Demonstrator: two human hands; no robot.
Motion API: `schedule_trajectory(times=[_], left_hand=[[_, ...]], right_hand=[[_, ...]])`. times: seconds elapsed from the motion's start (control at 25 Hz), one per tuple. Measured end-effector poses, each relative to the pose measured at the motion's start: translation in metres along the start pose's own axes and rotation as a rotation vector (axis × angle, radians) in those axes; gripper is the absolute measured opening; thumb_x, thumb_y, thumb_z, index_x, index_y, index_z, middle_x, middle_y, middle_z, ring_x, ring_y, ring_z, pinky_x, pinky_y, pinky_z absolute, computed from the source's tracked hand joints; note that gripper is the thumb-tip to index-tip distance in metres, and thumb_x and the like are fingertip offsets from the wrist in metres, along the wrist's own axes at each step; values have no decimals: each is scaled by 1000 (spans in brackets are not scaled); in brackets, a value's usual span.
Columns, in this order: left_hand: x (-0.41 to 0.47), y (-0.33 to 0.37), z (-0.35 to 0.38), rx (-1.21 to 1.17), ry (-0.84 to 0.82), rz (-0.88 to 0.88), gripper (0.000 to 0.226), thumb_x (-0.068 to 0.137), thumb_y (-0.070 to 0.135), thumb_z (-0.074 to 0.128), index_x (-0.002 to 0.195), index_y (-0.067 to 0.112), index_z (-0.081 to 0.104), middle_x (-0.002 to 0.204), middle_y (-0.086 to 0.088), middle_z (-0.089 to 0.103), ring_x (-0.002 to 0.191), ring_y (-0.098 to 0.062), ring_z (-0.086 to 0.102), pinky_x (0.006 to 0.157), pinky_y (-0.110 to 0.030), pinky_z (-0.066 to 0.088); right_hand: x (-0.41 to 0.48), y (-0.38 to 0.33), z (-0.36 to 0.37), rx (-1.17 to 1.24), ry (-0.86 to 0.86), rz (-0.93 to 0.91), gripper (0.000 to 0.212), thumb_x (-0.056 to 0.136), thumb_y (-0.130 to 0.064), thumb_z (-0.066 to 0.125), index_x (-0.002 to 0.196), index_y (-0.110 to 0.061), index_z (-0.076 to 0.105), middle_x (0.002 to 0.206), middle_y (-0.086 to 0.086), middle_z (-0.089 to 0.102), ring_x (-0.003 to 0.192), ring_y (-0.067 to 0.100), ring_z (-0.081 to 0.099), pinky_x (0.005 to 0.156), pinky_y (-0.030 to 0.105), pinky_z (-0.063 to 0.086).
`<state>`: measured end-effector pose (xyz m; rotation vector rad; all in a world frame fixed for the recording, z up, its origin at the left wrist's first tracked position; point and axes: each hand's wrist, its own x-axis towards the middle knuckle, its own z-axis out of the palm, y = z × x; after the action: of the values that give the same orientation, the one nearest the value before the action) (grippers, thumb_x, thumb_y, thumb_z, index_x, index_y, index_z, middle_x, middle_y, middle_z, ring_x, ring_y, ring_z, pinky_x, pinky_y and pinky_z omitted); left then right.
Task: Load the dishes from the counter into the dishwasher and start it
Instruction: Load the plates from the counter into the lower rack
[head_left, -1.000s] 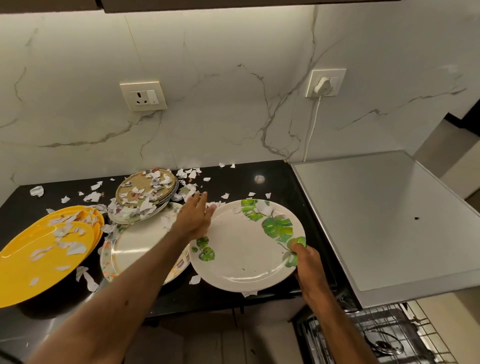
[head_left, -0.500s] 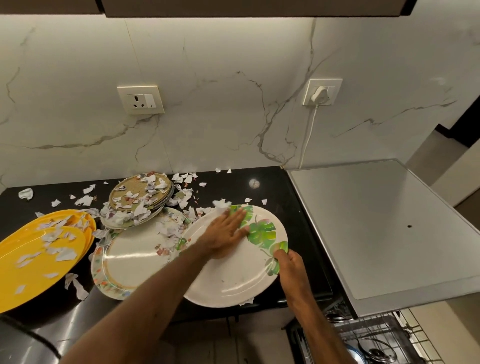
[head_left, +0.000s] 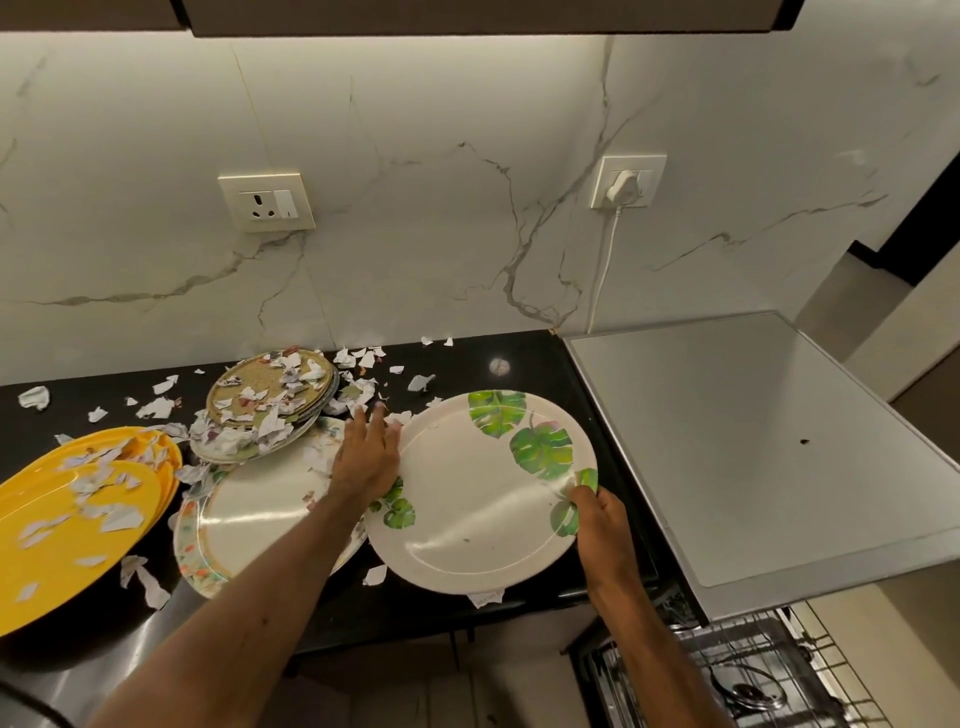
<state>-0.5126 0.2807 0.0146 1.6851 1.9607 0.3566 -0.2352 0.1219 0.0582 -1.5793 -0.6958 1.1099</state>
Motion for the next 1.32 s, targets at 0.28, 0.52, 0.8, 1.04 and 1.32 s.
schedule_trajectory(times=[0.28,0.52,0.8,1.04,1.32], left_hand=[[-50,36,-36,-1081,-423,-237,54,100,62,48,126,19,65,113,-21,75,102,-42,73,80,-56,62],[-66,48,-34,-1005,-287,-94,64,98,71,32,116,22,69,106,-14,78,98,-37,75,93,-62,56],[-77,86,-41,-706,-210,150,81,93,79,16,99,28,77,96,-3,79,91,-19,76,84,-39,60],[-59,61,-57,-832,25,100,70,95,78,31,111,23,71,107,-5,77,101,-19,74,91,-43,61],[-55,60,-53,-799,215,97,61,106,58,29,113,10,66,98,-3,73,85,-14,70,68,-25,55]], right_hand=[[14,3,-6,32,6,1,24,107,-26,53,121,-17,70,106,8,77,99,25,71,85,38,57],[64,-9,22,-985,-8,-431,79,107,-58,33,167,-18,1,175,6,1,161,24,0,130,46,2],[51,-49,123,-769,-314,-754,66,110,-54,6,166,-24,-9,174,-6,-16,157,7,-20,131,45,-5],[2,-18,131,-692,-683,-815,55,116,-40,18,167,-32,-1,173,-18,-10,157,0,-12,130,35,-2],[18,21,83,-901,-714,-730,56,113,-55,20,164,-45,-2,169,-31,-11,155,-8,-7,127,31,9]])
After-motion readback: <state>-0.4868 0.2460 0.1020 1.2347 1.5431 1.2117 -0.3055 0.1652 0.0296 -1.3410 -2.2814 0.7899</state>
